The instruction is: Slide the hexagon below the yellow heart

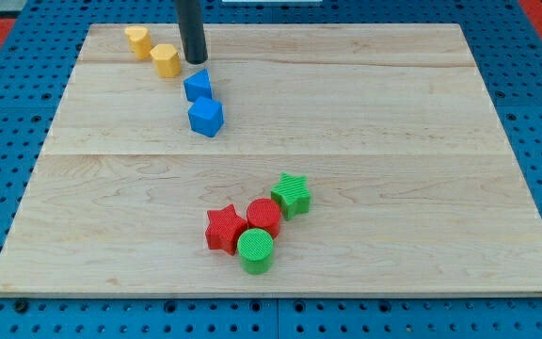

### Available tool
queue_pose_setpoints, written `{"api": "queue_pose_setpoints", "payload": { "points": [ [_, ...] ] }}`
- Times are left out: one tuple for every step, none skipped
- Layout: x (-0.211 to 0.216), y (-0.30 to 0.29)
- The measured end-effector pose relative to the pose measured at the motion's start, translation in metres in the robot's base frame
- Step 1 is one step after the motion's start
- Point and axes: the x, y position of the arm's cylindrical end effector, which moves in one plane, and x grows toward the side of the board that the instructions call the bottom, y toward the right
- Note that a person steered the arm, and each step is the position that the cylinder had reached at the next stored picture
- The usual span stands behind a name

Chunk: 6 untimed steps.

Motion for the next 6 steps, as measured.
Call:
{"api": "queue_pose_setpoints", "payload": {
  "points": [
    [-0.006, 0.0],
    [-0.006, -0.001],
    [-0.006, -0.001],
    [-0.005, -0.001],
    [0.003, -0.002],
    [0.004, -0.017]
  ]
}}
